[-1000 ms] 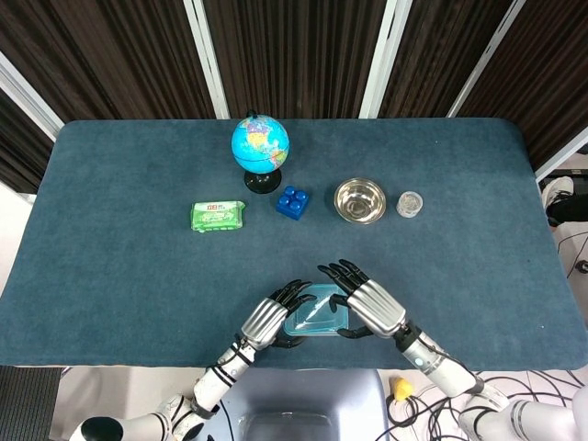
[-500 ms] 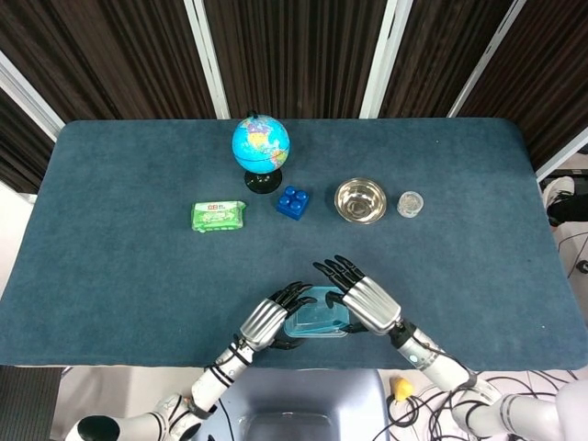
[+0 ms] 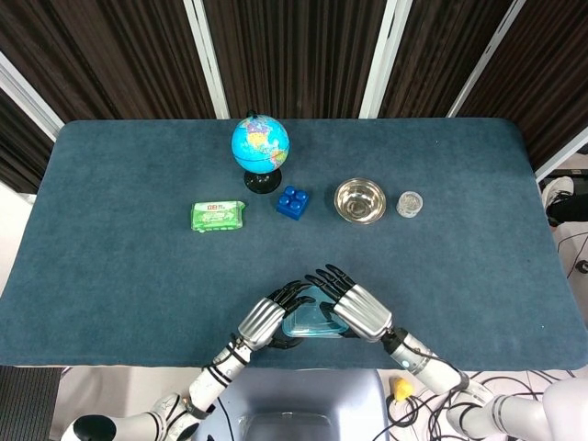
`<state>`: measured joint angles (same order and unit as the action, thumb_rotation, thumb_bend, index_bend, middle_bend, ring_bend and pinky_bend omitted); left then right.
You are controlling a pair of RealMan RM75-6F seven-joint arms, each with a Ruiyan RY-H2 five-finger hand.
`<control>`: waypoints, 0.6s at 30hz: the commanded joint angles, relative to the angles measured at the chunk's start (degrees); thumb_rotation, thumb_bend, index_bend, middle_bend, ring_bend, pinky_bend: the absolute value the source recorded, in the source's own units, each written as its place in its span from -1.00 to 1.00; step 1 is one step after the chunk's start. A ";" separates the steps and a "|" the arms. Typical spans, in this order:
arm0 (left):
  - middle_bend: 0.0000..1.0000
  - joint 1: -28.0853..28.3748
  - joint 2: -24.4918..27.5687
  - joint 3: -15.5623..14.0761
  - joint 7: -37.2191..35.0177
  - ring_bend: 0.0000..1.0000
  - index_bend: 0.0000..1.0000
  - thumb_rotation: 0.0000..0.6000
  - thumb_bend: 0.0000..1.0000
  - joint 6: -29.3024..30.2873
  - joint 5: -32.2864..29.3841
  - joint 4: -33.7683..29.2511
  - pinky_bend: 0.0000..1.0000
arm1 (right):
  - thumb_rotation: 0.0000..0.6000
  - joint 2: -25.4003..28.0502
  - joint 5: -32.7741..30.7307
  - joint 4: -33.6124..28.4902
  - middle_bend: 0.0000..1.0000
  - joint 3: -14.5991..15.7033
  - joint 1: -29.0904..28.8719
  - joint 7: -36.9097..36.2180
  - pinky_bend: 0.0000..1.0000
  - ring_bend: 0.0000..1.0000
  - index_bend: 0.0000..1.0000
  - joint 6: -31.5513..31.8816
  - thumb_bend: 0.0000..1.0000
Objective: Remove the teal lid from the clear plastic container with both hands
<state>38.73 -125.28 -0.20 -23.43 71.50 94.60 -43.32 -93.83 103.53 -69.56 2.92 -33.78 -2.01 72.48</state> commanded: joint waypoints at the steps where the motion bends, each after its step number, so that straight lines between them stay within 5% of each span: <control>1: 0.26 -0.06 0.09 -0.31 -0.50 -0.25 0.03 1.00 -0.44 0.51 0.40 0.03 -0.49 | 1.00 -0.05 0.80 0.60 -0.88 0.34 0.25 0.39 -1.00 -1.00 0.42 1.24 0.26; 7: -0.69 -0.27 1.44 -0.30 -4.08 -0.91 -0.90 1.00 -0.45 1.48 0.59 -2.07 -0.85 | 1.00 0.37 3.21 2.25 -0.84 0.89 0.64 -0.03 -1.00 -1.00 0.46 5.28 0.27; 11: -0.99 -0.07 2.37 -0.09 -5.47 -1.00 -1.00 0.86 -0.51 2.17 0.85 -2.31 -0.96 | 1.00 0.07 5.47 4.56 -0.83 0.77 0.76 -0.63 -1.00 -1.00 0.48 9.48 0.27; 15: -1.00 -0.20 2.79 0.23 -2.87 -1.00 -1.00 0.52 -0.51 0.72 -0.08 -1.68 -0.99 | 1.00 0.08 6.87 6.04 -0.82 0.75 0.75 -0.44 -1.00 -1.00 0.48 12.02 0.27; 18: -1.00 -0.36 3.30 0.50 -1.21 -1.00 -1.00 0.46 -0.51 -0.42 -0.89 -2.04 -1.00 | 1.00 0.43 7.60 6.32 -0.81 0.65 0.63 0.96 -1.00 -1.00 0.49 12.94 0.27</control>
<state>38.47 -122.28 0.10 -25.19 71.55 94.13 -45.25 -93.58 110.71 -63.44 3.62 -33.09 -1.66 84.96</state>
